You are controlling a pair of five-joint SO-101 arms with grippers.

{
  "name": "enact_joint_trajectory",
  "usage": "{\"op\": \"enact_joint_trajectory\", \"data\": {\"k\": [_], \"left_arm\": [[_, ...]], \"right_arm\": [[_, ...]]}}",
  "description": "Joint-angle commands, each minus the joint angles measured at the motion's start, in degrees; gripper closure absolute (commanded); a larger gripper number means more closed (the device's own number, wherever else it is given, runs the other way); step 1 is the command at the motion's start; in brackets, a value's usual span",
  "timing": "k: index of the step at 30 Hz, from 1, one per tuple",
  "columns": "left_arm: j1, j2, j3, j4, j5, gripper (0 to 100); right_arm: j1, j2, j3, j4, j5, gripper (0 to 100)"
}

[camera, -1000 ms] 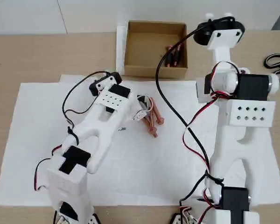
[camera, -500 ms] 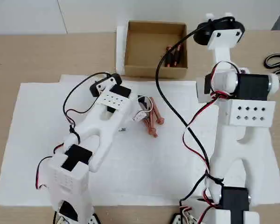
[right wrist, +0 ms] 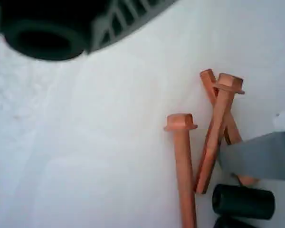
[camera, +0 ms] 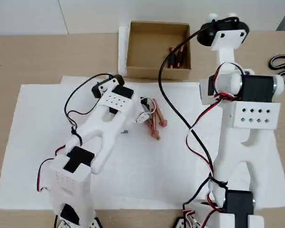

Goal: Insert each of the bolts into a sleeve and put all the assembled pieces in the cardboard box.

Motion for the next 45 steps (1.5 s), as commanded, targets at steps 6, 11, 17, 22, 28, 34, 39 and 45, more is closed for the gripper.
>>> {"op": "enact_joint_trajectory", "data": {"k": [6,11,17,22,28,34,39,45], "left_arm": [[0.4,0.9,-2.7,2.8,-3.4,90],[0.4,0.9,-2.7,2.8,-3.4,99],[0.4,1.0,-2.7,2.8,-3.4,99],[0.4,0.4,-2.9,2.8,-3.4,99],[0.4,0.4,-6.3,3.9,-4.4,99],[-0.1,-1.4,-15.2,10.0,-11.2,99],[-0.1,-2.2,-19.9,14.2,-19.4,99],[-0.1,-1.8,-22.6,14.9,-28.7,99]], "right_arm": [[0.1,-2.1,-0.3,0.0,-0.7,99.5],[0.1,-2.1,-0.3,0.0,-0.7,99.5],[0.1,-2.2,-0.3,0.0,-0.7,99.5],[0.1,-2.2,-0.3,0.0,-0.7,99.5],[0.1,-2.2,-0.3,0.0,-0.7,99.5],[0.1,-2.2,-0.3,0.0,-0.7,99.5],[0.1,-2.6,-0.3,0.0,-0.7,99.5],[0.1,-2.6,-0.2,0.0,-0.7,99.5]]}}
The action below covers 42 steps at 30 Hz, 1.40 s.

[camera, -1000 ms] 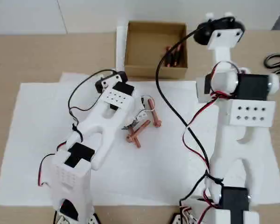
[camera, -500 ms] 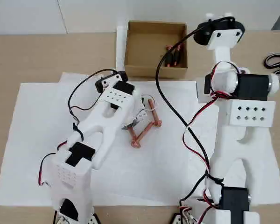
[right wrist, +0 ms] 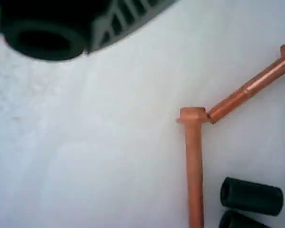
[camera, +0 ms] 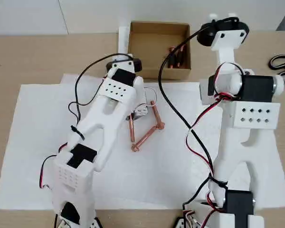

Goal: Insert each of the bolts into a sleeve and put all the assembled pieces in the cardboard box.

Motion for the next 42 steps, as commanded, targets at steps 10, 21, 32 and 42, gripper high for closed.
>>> {"op": "enact_joint_trajectory", "data": {"k": [10,21,32,42], "left_arm": [[-6.4,-3.3,-12.3,1.6,-4.7,99],[-10.5,-3.0,-6.1,9.2,-10.2,99],[-11.1,-2.7,0.7,7.6,-31.4,99],[-11.4,6.1,0.6,5.4,-35.8,94]], "right_arm": [[0.0,-2.7,-0.3,0.0,-0.7,99.5],[0.0,-2.7,-0.3,0.1,-0.7,99.5],[-1.5,-2.7,-0.3,0.2,-0.7,99.5],[-3.7,-2.7,-0.3,0.2,-0.7,99.5]]}}
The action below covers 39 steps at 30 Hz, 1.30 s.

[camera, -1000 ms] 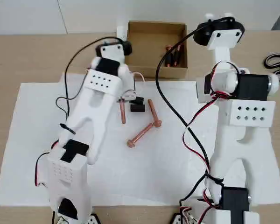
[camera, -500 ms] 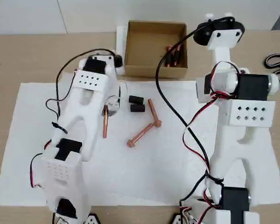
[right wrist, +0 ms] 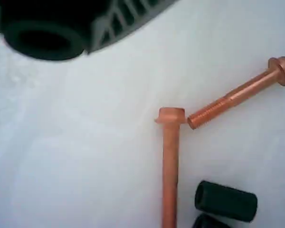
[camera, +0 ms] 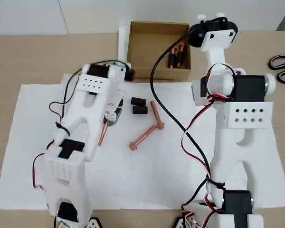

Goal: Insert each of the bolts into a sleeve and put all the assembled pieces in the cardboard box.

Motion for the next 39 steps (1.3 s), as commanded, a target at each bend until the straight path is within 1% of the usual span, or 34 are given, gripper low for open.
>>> {"op": "enact_joint_trajectory", "data": {"k": [1,10,16,18,21,23,29,34,37,39], "left_arm": [[-0.3,1.9,-0.5,-2.2,-0.4,93],[-0.3,3.5,-0.3,-7.0,-0.4,92],[-0.2,3.4,-0.3,-8.1,-0.3,92],[-0.2,3.2,-0.3,-8.1,-0.1,94],[-0.1,3.1,-0.5,-7.9,0.0,99],[0.0,3.0,-0.5,-7.7,0.1,99],[0.4,3.0,-2.5,-4.5,0.1,99],[0.4,3.0,-12.1,2.2,0.1,99],[-0.1,2.5,-16.5,2.5,0.2,99],[-0.1,-0.7,-16.0,2.5,0.2,99]], "right_arm": [[-0.3,-2.7,-0.3,0.2,-0.7,99.5],[-0.2,-2.7,-0.3,0.2,-0.7,99.5],[-0.2,-2.7,-0.3,0.2,-0.7,99.5],[-0.2,-2.7,-0.3,0.2,-0.7,99.5],[-0.2,-2.7,-0.3,0.2,-0.7,99.5],[-0.2,-2.7,-0.3,0.2,-0.7,99.5],[-0.2,-2.7,-0.3,0.2,-0.7,99.5],[-0.4,-2.7,-0.3,0.2,-0.7,99.5],[-0.5,-2.8,-0.3,0.2,-0.7,99.5],[-0.5,-3.6,-0.3,0.1,-0.7,99.5]]}}
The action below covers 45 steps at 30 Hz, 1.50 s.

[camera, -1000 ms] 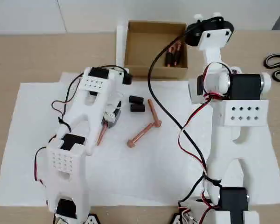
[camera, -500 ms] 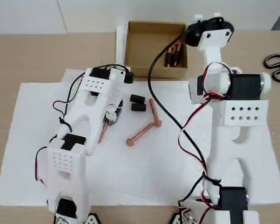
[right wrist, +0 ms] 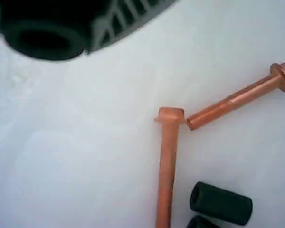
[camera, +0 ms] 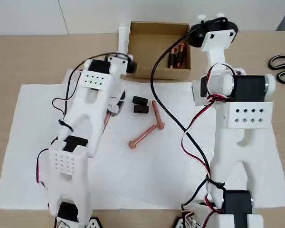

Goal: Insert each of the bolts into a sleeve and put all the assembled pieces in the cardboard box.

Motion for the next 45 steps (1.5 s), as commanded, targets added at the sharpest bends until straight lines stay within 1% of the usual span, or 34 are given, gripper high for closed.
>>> {"op": "enact_joint_trajectory", "data": {"k": [1,9,12,16,23,25,30,35,39,43,45], "left_arm": [[-0.2,-6.9,-1.7,1.7,0.2,99],[-0.4,-25.2,4.4,1.7,0.2,99],[-0.4,-30.8,8.0,1.6,0.2,99],[-0.4,-36.6,10.6,1.6,0.2,99],[-0.4,-41.8,17.3,1.6,0.1,99],[-0.4,-42.3,19.1,1.5,-0.2,99],[0.0,-42.6,19.8,1.2,0.1,99],[0.1,-42.6,19.8,-1.3,0.3,99],[0.1,-42.6,19.7,-4.8,5.0,99],[0.1,-43.7,19.6,-10.1,12.8,99],[0.2,-45.5,19.6,-12.5,15.0,99]], "right_arm": [[-0.4,-5.0,-0.3,0.1,-0.7,99.5],[-0.4,-23.3,0.2,-0.6,-0.8,99.4],[-0.4,-30.8,5.9,-2.4,-0.8,99.0],[-0.3,-44.6,22.8,-11.7,-0.8,99.0],[0.6,-66.8,59.7,-37.1,-1.4,99.5],[2.0,-71.7,66.4,-42.1,-1.5,99.5],[2.4,-80.9,80.5,-51.9,-1.4,99.5],[2.4,-88.9,91.2,-57.5,-1.3,99.5],[2.0,-93.5,97.5,-61.1,-1.9,99.5],[2.0,-93.0,101.5,-67.4,-2.1,99.5],[2.0,-93.0,102.1,-70.0,-5.2,99.5]]}}
